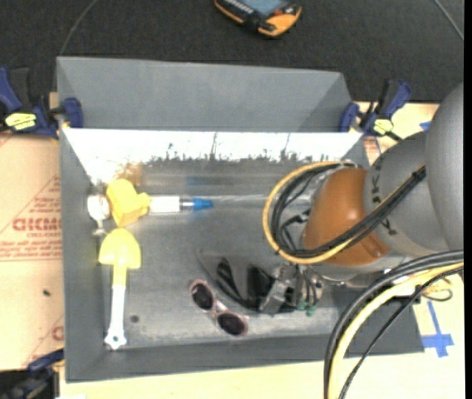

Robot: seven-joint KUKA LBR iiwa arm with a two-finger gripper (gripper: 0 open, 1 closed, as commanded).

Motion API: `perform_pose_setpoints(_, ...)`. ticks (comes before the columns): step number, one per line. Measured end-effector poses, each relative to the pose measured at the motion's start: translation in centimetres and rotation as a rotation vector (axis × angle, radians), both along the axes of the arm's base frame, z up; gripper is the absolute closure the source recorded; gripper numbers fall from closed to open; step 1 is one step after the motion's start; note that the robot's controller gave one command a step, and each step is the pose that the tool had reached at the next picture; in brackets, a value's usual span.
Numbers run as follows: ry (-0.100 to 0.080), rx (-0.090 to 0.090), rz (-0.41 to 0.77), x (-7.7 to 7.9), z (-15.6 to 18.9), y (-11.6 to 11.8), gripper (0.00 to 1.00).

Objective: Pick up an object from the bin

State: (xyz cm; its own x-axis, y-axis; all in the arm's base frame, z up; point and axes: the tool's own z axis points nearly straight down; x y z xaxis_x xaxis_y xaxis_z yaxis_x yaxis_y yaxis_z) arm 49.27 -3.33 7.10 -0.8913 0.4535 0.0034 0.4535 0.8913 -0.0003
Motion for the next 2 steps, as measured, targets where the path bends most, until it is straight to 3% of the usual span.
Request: perform_pose_setpoints(2,0.001,0.000,0.002,-0.1,1.3,0.0,1.00)
